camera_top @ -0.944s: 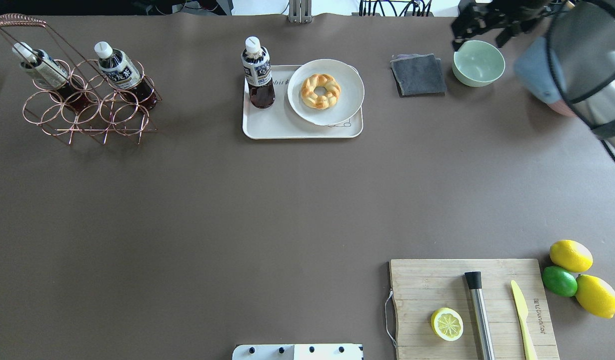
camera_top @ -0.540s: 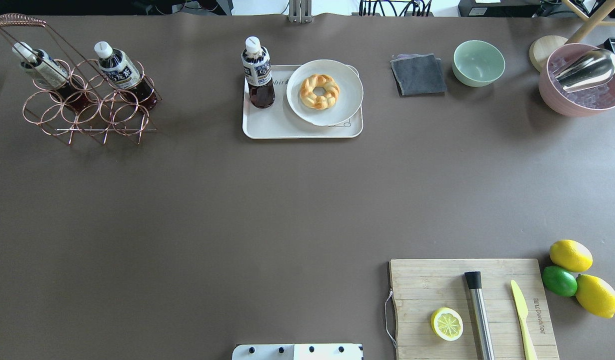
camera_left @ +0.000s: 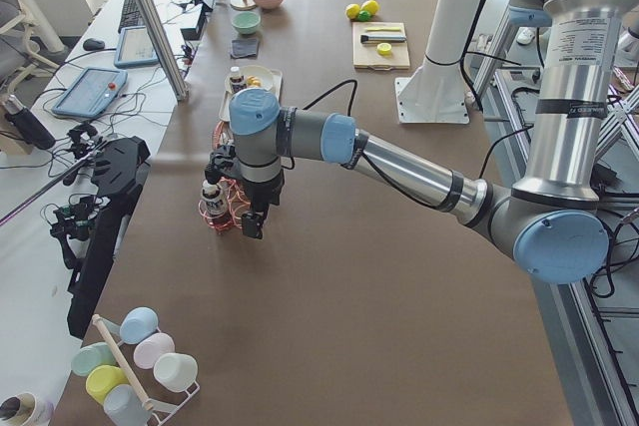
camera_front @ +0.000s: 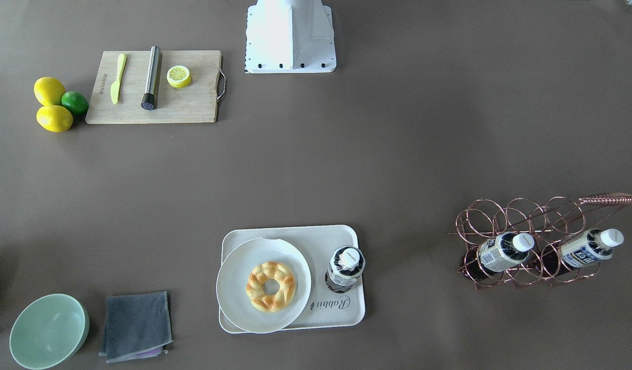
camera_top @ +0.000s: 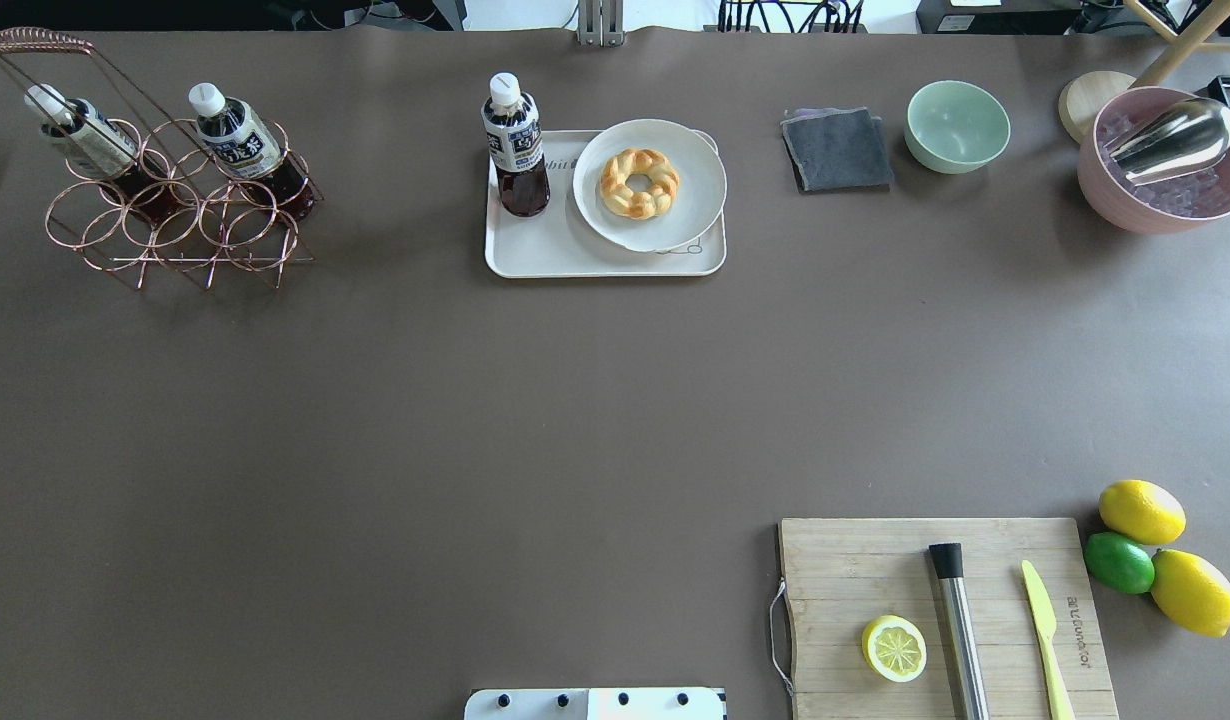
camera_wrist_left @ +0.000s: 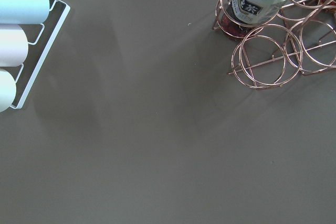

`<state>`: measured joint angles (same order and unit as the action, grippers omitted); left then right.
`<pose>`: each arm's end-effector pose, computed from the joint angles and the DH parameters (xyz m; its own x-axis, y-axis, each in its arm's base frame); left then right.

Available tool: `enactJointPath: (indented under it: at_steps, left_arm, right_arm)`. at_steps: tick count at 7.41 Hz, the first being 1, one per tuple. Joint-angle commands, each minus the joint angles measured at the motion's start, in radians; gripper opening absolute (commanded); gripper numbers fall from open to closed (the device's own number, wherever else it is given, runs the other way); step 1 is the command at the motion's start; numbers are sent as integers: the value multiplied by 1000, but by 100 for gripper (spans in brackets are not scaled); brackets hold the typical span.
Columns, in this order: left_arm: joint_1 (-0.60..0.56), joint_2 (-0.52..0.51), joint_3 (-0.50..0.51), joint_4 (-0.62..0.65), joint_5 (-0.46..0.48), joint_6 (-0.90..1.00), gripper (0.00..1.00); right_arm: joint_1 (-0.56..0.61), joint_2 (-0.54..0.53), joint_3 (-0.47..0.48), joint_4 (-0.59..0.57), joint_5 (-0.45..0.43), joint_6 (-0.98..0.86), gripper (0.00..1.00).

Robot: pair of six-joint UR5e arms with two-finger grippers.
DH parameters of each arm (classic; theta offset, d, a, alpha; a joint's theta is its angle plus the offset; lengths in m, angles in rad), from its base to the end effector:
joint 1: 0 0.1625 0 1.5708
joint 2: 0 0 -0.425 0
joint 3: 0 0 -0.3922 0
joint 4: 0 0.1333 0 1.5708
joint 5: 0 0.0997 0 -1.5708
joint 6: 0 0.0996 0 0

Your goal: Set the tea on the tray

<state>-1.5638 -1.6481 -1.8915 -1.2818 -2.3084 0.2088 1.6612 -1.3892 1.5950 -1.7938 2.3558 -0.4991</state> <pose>-0.0628 -0.5019 0.4966 0.7220 0.2827 -0.6315 -0.1601 0.9562 0.2450 0.1131 -0.5512 0.5725 0.6608 -0.4099 0.6287 0.2574 0.9107 0.3232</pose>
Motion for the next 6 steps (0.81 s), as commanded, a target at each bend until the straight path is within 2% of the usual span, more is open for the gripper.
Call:
enactJointPath:
  at_steps: [1,6]
  left_arm:
    - [1,1,5,-1,4,0,97]
    - [1,-10,-8,-11,4,0,97]
  right_arm:
    - [6,-2,-3,-2,-3,-7,100]
    - [6,-5,-9,-2,-1,-1,100]
